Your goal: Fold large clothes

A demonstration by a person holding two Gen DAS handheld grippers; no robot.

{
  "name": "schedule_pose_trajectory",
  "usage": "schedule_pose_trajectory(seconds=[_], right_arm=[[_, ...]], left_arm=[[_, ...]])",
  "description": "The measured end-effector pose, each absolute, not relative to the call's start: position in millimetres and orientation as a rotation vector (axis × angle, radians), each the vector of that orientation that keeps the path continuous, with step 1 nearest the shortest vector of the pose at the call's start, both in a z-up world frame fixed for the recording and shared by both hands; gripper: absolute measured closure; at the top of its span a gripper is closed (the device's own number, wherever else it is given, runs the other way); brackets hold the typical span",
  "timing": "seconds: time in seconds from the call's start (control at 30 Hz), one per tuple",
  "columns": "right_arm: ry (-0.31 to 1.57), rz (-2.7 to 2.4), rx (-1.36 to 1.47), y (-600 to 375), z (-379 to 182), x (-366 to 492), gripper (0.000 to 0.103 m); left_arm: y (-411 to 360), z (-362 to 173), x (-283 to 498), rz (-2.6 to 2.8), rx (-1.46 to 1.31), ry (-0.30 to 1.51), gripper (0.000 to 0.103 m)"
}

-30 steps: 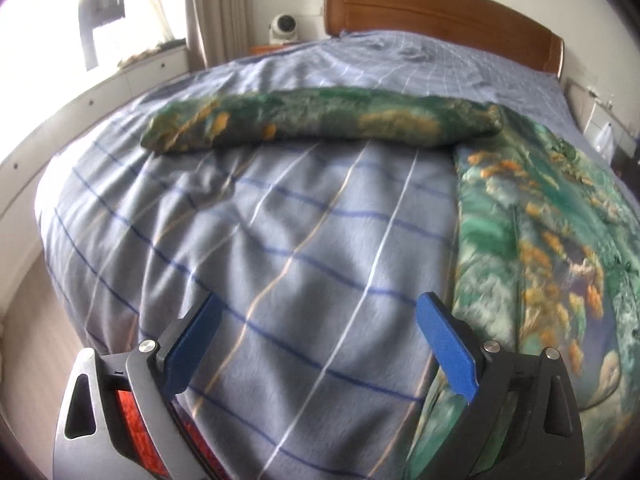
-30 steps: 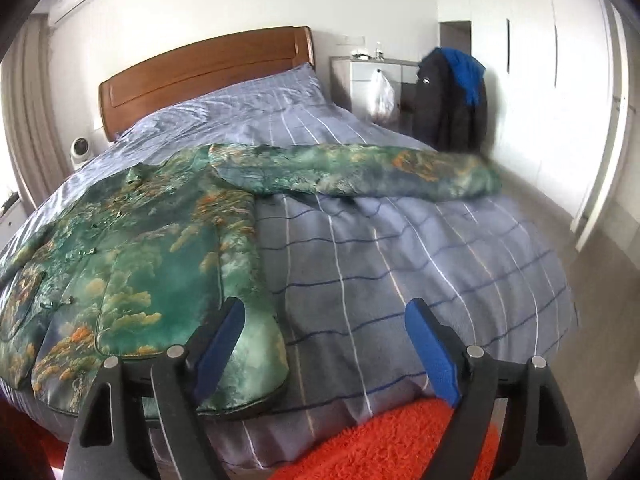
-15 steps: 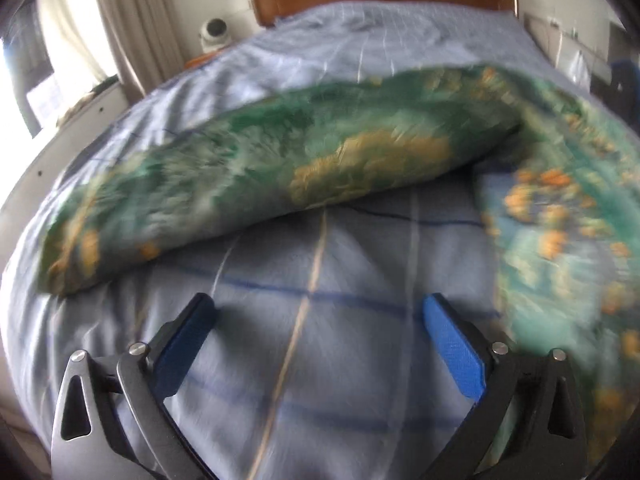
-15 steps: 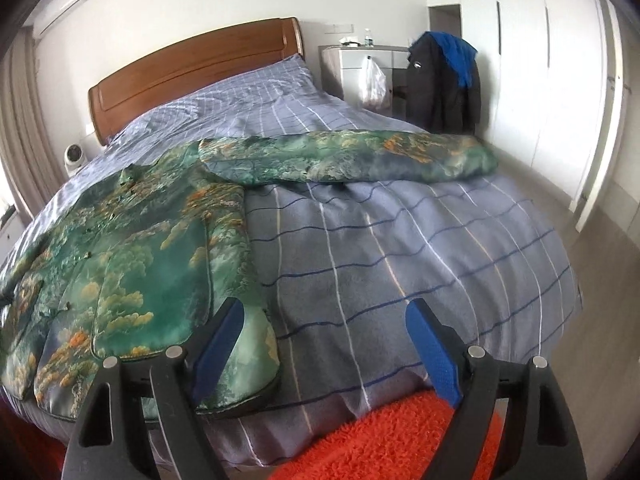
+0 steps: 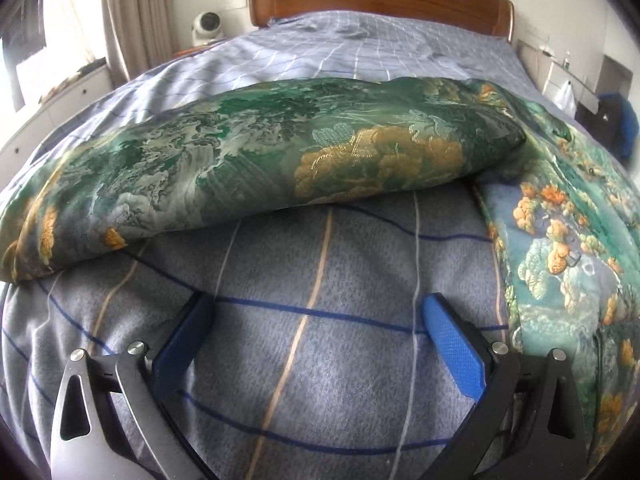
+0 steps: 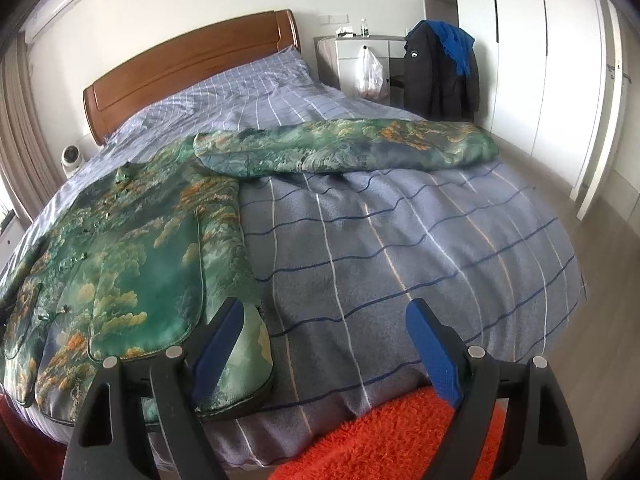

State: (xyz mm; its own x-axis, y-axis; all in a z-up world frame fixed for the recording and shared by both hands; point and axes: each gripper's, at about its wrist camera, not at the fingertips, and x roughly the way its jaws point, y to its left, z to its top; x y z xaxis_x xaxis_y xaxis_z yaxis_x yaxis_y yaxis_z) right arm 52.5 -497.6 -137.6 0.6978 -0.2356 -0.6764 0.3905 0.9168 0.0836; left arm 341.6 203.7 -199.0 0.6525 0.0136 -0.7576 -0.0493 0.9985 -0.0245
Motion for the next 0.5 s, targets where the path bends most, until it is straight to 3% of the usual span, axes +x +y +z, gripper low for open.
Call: schedule_pose_trajectory(seconds=[0.5], right_arm=[[0.705,-0.348,0.268,-505.1,-138.3,47.5,0.02]], left_arm=[[204.0,-199.6,343.1,0.037,-0.044,0.859,0.0]])
